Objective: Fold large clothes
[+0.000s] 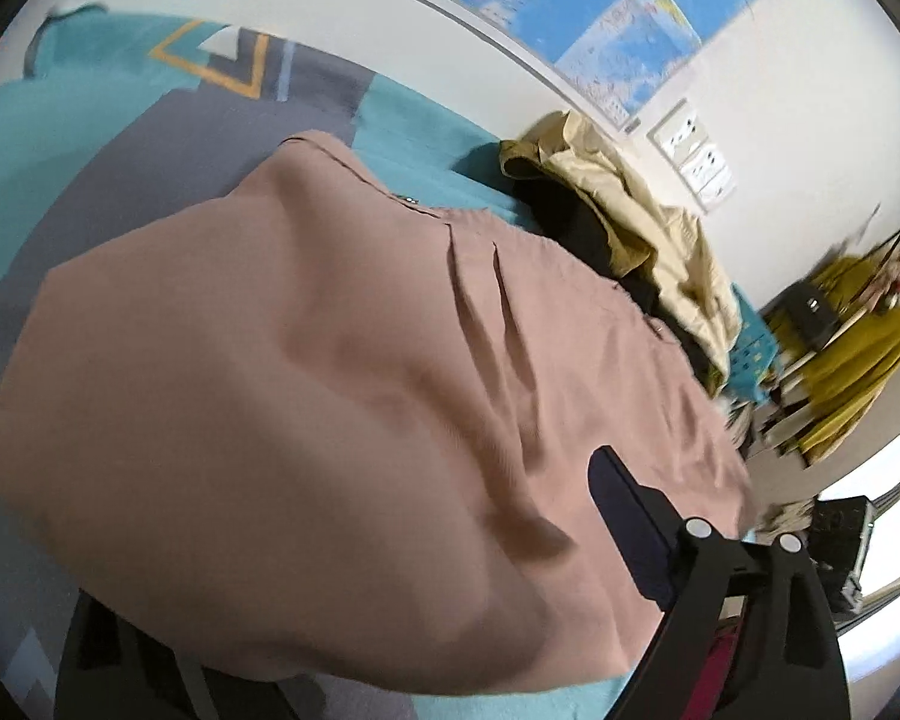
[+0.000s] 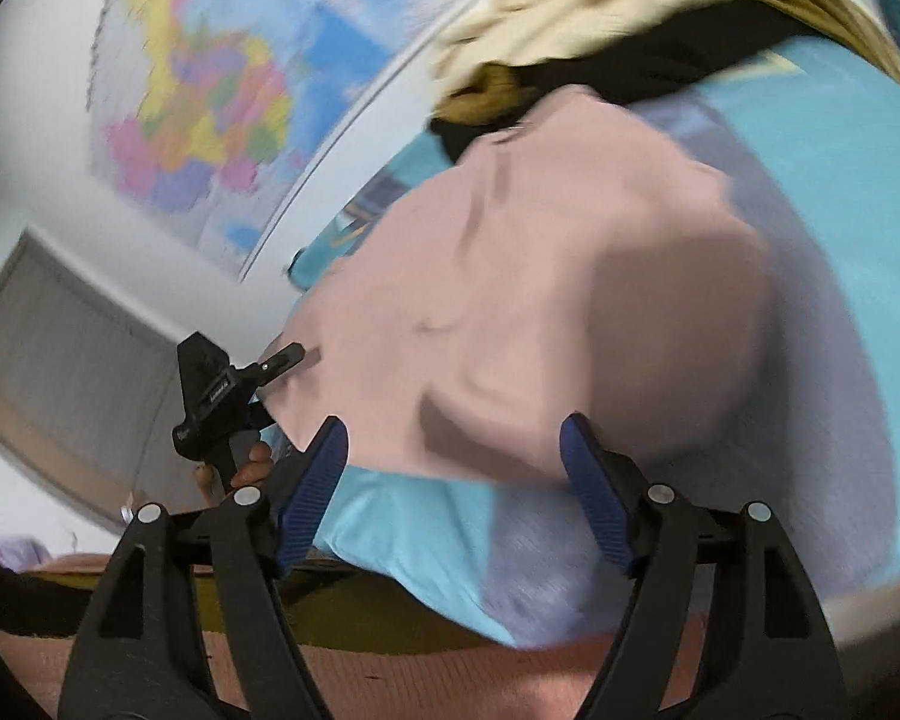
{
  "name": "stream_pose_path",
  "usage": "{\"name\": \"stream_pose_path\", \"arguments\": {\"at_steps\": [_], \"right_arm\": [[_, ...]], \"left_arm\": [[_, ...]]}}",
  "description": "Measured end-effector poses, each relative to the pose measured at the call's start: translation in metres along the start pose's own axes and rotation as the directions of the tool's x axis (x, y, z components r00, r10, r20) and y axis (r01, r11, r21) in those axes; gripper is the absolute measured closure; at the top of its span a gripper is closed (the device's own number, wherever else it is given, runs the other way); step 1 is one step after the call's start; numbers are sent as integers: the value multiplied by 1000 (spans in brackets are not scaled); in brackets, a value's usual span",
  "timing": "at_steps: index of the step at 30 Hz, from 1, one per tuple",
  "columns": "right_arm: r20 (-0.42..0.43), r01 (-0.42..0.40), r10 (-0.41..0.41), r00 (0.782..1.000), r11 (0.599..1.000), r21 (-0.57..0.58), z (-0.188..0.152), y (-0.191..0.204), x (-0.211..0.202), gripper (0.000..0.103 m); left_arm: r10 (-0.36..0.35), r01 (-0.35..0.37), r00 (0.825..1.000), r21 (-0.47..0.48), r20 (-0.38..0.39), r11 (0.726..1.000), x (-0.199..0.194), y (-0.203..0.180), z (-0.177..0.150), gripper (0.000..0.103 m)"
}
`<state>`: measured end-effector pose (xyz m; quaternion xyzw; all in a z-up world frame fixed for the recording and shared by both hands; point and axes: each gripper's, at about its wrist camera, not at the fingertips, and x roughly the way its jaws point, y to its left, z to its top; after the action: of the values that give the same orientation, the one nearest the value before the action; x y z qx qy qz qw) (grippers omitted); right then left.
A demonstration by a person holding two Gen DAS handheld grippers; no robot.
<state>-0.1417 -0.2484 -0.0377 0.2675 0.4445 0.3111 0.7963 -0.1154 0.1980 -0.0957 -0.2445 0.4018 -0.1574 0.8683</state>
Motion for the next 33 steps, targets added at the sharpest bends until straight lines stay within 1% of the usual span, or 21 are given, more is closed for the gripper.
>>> {"name": "stream_pose_path", "arguments": {"at_steps": [3,5,6,7,8,9,12,14,15,17,19,20,22,23,24,26,27,32,33], "right_arm": [[25,54,-56,998,997,64,-9,-14,-10,30],[27,93,-95,995,993,79,-12,-20,-13,28],[26,103,-105,994,991,80,-14,-22,-15,28],[30,96,-99,995,992,83,-15,-24,-18,28],[39,97,-101,994,991,89,-16,-26,-22,26],[48,111,-116,992,989,94,-17,-28,-26,25],[65,114,-121,991,988,100,-10,-31,-20,25],[83,153,-158,984,986,64,0,-25,-13,20],[89,162,-167,982,985,58,4,-25,-9,19],[100,152,-155,983,988,36,13,-22,5,18],[107,163,-163,981,987,3,20,-17,18,16],[108,171,-168,980,985,-17,24,-14,25,14],[120,192,-187,975,981,-38,30,-9,35,14],[123,195,-188,974,980,-45,32,-7,39,11],[126,193,-185,975,980,-50,34,-6,43,8],[145,204,-196,970,978,-44,36,-6,46,8],[153,196,-188,970,980,-37,38,-6,48,7],[195,182,-180,964,983,6,45,-7,54,7],[190,183,-180,965,983,2,47,-7,57,8]], "left_arm": [[55,-55,998,11,-6,998,4,-3,2,30],[72,-72,997,10,-10,997,2,-2,2,34],[67,-67,998,7,-11,998,2,-1,1,34],[62,-62,998,4,-13,998,1,1,1,34],[57,-57,998,-1,-13,998,1,2,1,34],[51,-51,999,-6,-15,999,0,4,1,33],[40,-40,999,-4,-17,999,1,3,2,29],[60,-60,998,4,-17,998,3,-1,2,28],[76,-75,997,14,-17,997,4,-3,2,28],[110,-109,994,36,-21,993,7,-9,1,27],[136,-134,990,53,-26,990,9,-13,0,27],[140,-138,990,55,-28,989,9,-13,0,27],[147,-145,989,56,-31,988,10,-13,1,26],[150,-148,988,55,-32,987,10,-13,1,26],[151,-149,988,56,-32,987,10,-13,1,26],[155,-154,987,60,-28,986,11,-13,1,25],[156,-154,987,63,-28,986,11,-14,0,23],[174,-172,985,80,-22,982,14,-18,1,21],[175,-173,984,79,-20,982,15,-18,1,21]]}}
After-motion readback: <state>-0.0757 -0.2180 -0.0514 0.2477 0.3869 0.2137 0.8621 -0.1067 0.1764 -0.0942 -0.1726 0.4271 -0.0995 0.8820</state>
